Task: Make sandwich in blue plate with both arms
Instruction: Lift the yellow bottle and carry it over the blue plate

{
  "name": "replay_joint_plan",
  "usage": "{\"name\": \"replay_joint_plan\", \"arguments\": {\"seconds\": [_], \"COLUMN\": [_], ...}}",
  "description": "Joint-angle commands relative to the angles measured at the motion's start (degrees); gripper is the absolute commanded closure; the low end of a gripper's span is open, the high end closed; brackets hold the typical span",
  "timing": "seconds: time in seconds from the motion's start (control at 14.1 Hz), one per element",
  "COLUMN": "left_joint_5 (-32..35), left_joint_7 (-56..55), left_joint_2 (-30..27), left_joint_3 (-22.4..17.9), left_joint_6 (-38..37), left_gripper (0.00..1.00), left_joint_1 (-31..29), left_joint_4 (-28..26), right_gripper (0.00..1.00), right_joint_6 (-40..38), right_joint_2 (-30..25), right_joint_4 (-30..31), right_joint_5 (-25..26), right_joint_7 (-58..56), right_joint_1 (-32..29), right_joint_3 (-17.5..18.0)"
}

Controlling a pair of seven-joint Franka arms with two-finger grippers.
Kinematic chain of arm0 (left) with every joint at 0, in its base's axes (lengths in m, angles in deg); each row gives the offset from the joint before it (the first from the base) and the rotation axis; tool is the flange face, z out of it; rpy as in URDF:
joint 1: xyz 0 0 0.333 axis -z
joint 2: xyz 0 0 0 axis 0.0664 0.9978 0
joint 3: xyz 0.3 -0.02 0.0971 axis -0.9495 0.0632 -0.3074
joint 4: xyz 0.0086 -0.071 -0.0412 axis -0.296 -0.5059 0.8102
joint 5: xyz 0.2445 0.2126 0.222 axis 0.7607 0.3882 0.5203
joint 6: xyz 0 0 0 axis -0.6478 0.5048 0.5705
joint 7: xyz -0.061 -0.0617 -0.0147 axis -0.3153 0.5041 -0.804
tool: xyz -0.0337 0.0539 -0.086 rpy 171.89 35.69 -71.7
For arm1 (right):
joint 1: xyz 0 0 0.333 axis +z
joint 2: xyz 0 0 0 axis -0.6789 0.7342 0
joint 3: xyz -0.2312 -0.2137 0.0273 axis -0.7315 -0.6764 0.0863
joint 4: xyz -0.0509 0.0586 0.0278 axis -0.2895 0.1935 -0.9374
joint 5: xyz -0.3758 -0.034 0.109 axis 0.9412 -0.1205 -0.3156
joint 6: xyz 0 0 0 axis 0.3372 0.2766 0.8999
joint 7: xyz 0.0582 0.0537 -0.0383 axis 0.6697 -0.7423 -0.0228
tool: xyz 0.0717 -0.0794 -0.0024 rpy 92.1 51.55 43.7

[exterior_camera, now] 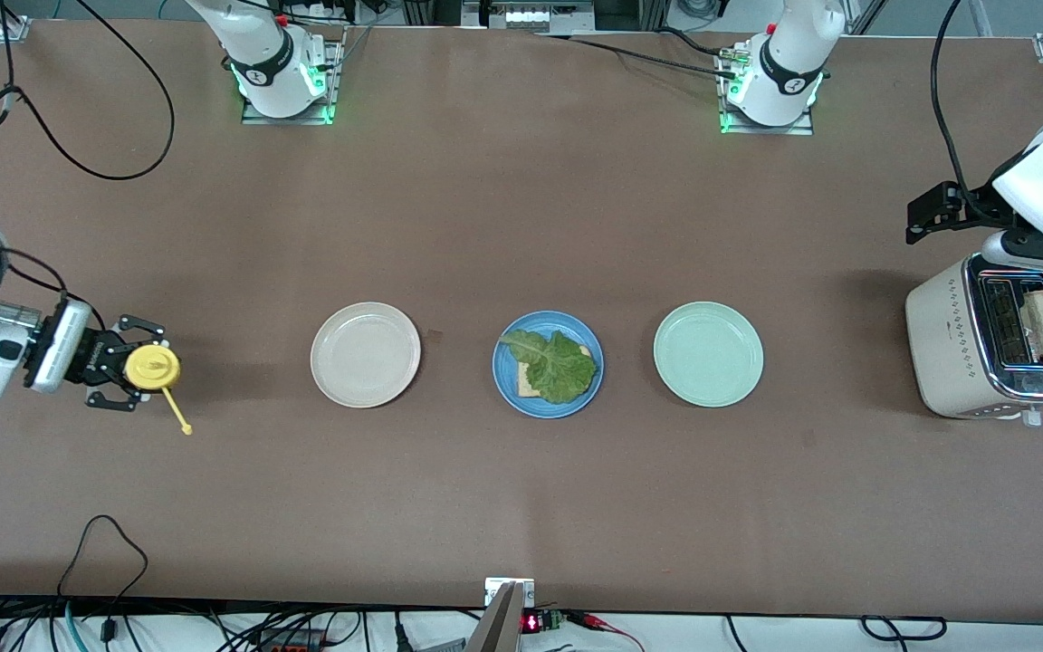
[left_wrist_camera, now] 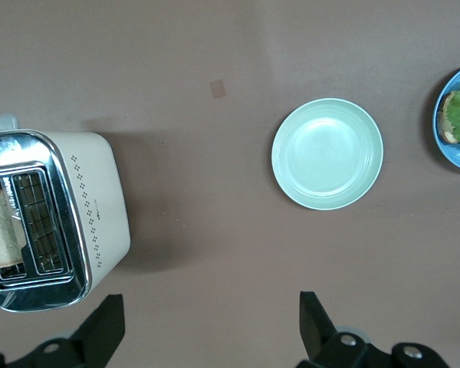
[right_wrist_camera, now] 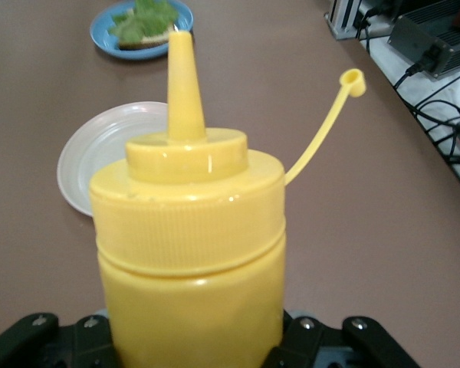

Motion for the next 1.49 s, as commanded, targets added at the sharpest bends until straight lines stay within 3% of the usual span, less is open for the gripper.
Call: {"name": "replay_joint_plan", "arguments": {"seconds": [0.0,0.28,0.5,0.78,1.07,1.42], "left_joint_5": [-0.3,-0.2,-0.2,-0.2,-0.2,-0.2], "left_joint_7": [-0.5,-0.4,-0.4,-0.4,-0.4,-0.4], "left_joint_2": [-0.6,-0.6,-0.6,-0.6,-0.5,-0.5], "left_joint_3": [0.5,0.3,0.3,0.3,0.0,-0.2], "left_joint_6": [-1.0,-1.0,-1.0,-1.2,-1.6,-1.6], "left_gripper": [0.0,0.0,0.0,0.0,0.0,0.0], "left_joint_1": [-0.2,-0.2,-0.2,-0.3,-0.3,-0.3], "left_joint_4": [0.6,0.6,0.5,0.5,0.5,0.4], "right_gripper": [1.0,1.0,1.0,1.0,1.0,1.0], "right_joint_6": [9.6,13.4,13.3,12.6,5.2,4.3], "right_joint_2": [-4.4,-5.8,-4.5,1.6,10.3,15.0], "right_joint_4": [2.1,1.6,0.3,-4.6,-14.2,-16.1], "right_joint_5": [13.4,38.1,49.3,55.3,55.9,55.9], "right_joint_7": [13.3,35.5,49.5,56.9,57.5,57.5], "right_joint_1": [11.0,24.7,34.8,45.9,57.5,65.4], "right_joint_3": [-1.0,-2.0,-3.4,-7.0,-16.4,-24.1]}}
